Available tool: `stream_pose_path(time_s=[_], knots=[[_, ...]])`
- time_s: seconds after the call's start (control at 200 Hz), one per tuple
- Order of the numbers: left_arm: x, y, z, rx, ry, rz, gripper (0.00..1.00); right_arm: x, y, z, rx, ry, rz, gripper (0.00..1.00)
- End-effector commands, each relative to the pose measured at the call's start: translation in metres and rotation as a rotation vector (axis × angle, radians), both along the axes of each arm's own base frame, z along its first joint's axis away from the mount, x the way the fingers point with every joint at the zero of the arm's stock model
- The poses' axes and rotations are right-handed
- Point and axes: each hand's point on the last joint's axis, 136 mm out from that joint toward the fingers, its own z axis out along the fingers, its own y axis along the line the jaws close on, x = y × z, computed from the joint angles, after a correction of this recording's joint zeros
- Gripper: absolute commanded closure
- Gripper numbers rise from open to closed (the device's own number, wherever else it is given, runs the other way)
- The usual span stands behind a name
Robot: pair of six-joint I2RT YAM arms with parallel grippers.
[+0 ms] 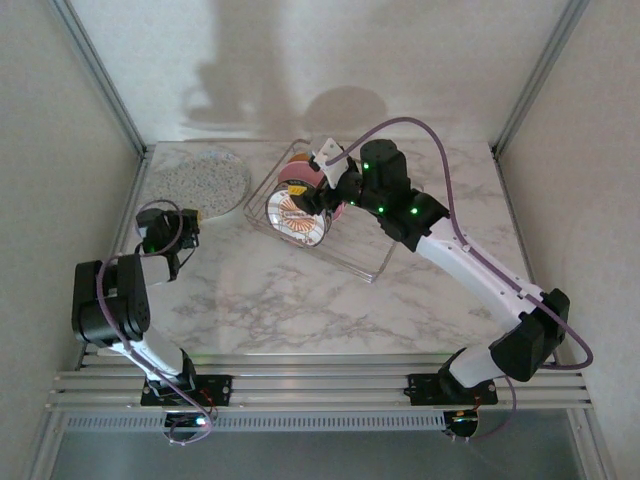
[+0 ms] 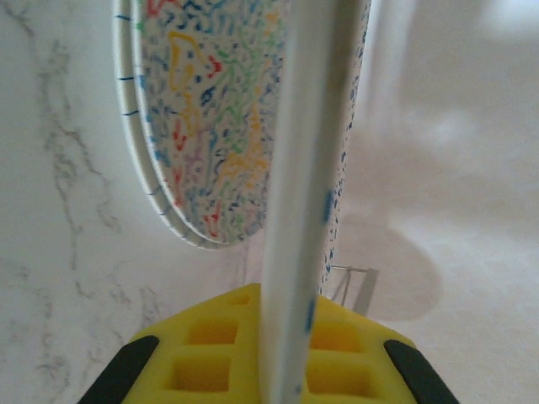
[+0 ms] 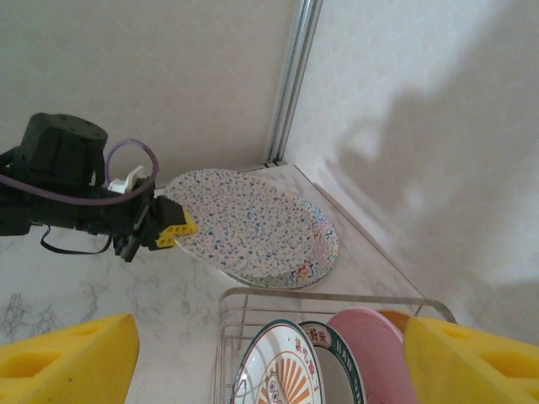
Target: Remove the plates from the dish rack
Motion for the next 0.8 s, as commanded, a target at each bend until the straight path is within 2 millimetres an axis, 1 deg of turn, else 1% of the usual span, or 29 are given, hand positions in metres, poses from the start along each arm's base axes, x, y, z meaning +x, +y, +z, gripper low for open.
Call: stream_pose_path(time_s=[0.0, 0.375, 0.796], knots=[[0.026, 0.005, 0.041, 0.066, -0.160, -0.033, 1.00, 0.002, 0.002, 0.009, 0.004, -0.014, -0.005, 0.17], [0.047, 0.009, 0.014, 0.076, -0.109, -0.057, 1.00, 0.006, 0.004, 0.006, 0.007, 0.009, -0.021, 0.17], [0.067, 0.016, 0.000, 0.086, -0.073, -0.059, 1.00, 0.010, 0.006, 0.004, 0.001, 0.018, -0.028, 0.17]])
